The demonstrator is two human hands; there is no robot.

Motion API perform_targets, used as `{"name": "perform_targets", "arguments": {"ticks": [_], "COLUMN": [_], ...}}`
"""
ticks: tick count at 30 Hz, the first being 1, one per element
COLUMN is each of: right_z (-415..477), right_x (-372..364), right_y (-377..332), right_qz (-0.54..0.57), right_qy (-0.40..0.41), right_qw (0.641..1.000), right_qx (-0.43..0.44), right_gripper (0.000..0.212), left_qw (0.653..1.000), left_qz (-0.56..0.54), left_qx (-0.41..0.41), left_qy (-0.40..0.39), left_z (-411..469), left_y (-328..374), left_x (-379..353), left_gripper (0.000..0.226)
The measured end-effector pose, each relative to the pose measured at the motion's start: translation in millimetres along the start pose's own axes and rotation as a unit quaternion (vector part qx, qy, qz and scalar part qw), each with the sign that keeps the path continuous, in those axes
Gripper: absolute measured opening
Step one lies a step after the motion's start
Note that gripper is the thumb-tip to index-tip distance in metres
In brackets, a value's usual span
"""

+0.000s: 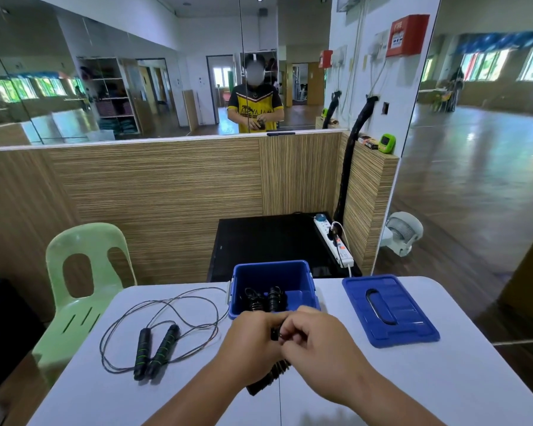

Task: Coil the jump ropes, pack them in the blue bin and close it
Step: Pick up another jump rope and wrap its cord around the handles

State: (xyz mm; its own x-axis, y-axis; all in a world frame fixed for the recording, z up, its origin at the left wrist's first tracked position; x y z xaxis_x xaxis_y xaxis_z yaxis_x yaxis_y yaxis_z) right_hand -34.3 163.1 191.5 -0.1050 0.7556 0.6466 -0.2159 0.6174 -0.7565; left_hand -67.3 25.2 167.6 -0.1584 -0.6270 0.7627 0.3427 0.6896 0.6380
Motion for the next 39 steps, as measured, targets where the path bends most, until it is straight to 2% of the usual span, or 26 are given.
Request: {"name": "perform_targets", "arguments": {"ticks": [6, 13, 16, 19, 21, 24, 28, 30, 33, 39], "right_z": [4.2, 5.4, 5.3, 4.9, 5.9, 11.7, 17.8, 19.6, 23.4, 36.3], "right_x": [3.5, 20.1, 27.8, 29.1, 24.3, 12.0, 3.4, 5.6, 11.8, 19.1], "right_y": [4.0, 6.1, 16.1, 31.1, 40.0, 51.8, 53.2, 52.4, 58.4, 77.9], "right_qz": [-0.006, 0.008, 0.032, 0.052, 0.071, 0.135, 0.316, 0.379, 0.4, 0.394], "right_qy": [-0.001, 0.074, 0.123, 0.159, 0.14, 0.066, -0.001, -0.021, -0.038, -0.057], "right_qw": [1.0, 0.994, 0.99, 0.986, 0.986, 0.98, 0.933, 0.909, 0.899, 0.901], "right_qx": [0.015, 0.081, 0.061, 0.009, -0.049, -0.129, -0.17, -0.171, -0.173, -0.173], "right_gripper": [0.022, 0.029, 0.029, 0.028, 0.027, 0.027, 0.016, 0.018, 0.021, 0.02], "left_qw": [0.999, 0.994, 0.983, 0.97, 0.96, 0.933, 0.904, 0.892, 0.877, 0.886], "left_qz": [-0.021, -0.099, -0.162, -0.206, -0.229, -0.297, -0.353, -0.376, -0.396, -0.374], "left_qx": [0.024, 0.049, 0.069, 0.108, 0.131, 0.166, 0.192, 0.199, 0.209, 0.204], "left_qy": [0.003, 0.009, 0.041, 0.075, 0.095, 0.118, 0.147, 0.15, 0.172, 0.185], "left_z": [3.0, 4.5, 7.7, 8.5, 9.2, 12.2, 18.7, 21.7, 23.7, 27.6], "left_y": [0.4, 2.3, -1.5, -6.4, -9.2, -11.5, -13.7, -11.4, -5.0, -5.3], "left_x": [-3.3, -5.3, -4.0, -3.1, -4.0, -9.7, -23.6, -31.2, -37.4, -38.5], "left_gripper": [0.02, 0.019, 0.018, 0.008, 0.005, 0.011, 0.032, 0.028, 0.017, 0.015]}}
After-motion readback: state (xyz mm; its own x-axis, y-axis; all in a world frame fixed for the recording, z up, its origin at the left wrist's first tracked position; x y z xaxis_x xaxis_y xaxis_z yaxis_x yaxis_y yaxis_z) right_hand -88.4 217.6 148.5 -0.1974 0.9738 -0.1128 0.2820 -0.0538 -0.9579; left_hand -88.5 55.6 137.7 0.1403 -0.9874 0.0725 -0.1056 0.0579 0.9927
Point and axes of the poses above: each hand's wrist, its own z-axis towards the middle knuckle, its own x-axis out of the back of the hand, y = z × x, the point moved 3 cm from there along z, towards the middle knuckle
